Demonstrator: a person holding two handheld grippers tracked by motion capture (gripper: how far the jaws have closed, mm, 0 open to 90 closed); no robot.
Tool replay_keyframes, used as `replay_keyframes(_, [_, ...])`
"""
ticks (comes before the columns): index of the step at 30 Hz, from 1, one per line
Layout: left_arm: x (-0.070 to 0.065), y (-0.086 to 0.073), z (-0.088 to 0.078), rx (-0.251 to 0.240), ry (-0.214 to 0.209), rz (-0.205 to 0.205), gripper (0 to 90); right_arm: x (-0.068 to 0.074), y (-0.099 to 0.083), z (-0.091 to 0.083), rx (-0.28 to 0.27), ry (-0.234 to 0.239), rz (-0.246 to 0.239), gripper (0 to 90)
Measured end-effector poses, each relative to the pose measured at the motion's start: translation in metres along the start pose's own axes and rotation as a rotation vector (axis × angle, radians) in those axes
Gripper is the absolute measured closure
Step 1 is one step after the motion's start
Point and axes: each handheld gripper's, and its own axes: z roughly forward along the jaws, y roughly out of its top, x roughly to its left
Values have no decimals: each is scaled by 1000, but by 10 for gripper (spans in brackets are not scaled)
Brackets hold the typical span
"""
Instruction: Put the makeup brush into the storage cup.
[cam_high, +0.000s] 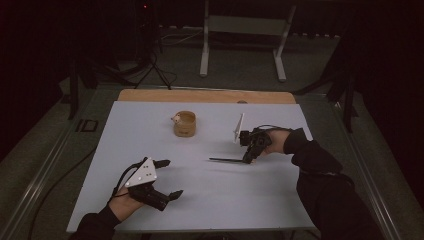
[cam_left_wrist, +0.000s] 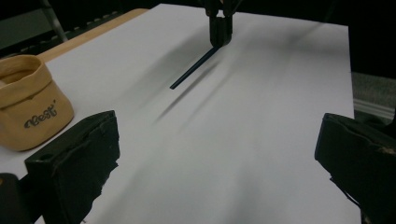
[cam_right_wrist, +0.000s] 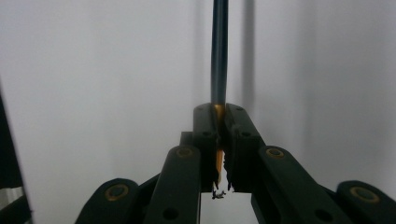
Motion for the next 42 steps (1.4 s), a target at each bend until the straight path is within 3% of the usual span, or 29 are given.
replay_keyframes(11, [-2,17,21,58,-59,31,10,8,7,0,9,29,-30,840])
replay_keyframes(18, [-2,29,30,84,-54,63,10,10,11,-4,4,30,-32,840])
replay_keyframes(28, [-6,48,50,239,-10,178,11,12,19,-5,4,37,-26,840])
replay_keyframes(31, [-9,53,57,272,-20,207,34,12,20,-5,9,39,-30,840])
replay_keyframes(42, [-19,69,73,329,-9,304,100,14,27,-7,18,45,-38,839])
